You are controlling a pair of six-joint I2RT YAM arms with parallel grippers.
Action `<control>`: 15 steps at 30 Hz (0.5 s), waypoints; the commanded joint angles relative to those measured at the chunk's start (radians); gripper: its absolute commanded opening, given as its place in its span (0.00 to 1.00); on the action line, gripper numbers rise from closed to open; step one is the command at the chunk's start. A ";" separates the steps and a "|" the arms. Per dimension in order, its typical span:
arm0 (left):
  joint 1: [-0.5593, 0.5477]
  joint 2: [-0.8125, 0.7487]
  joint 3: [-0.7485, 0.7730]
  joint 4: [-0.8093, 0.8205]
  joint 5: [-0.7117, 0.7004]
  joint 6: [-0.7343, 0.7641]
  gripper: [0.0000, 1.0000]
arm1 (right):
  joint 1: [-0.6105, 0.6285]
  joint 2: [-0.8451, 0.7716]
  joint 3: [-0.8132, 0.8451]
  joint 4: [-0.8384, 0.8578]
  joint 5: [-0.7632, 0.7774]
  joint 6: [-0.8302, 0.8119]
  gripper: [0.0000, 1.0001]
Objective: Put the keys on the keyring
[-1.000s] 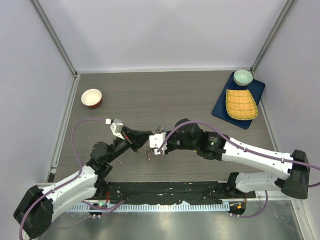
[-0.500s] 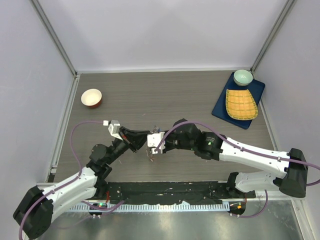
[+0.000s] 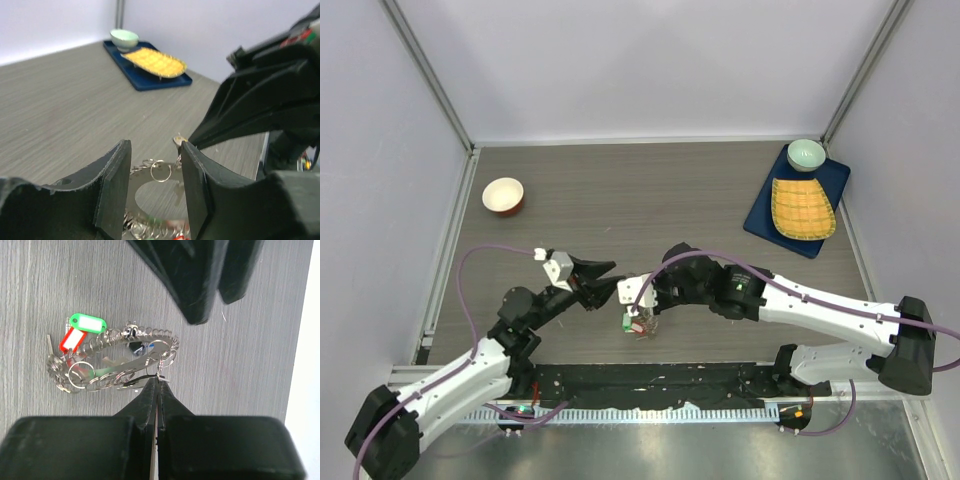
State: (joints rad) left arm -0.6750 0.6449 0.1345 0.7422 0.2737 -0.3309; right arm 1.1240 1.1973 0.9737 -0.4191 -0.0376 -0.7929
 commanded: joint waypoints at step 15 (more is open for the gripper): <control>0.032 0.256 0.108 0.079 0.429 0.226 0.46 | 0.007 -0.038 0.069 -0.014 -0.007 -0.026 0.01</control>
State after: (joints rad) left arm -0.6479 0.9020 0.1967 0.7860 0.6174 -0.1772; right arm 1.1240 1.1950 0.9913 -0.4633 -0.0383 -0.8097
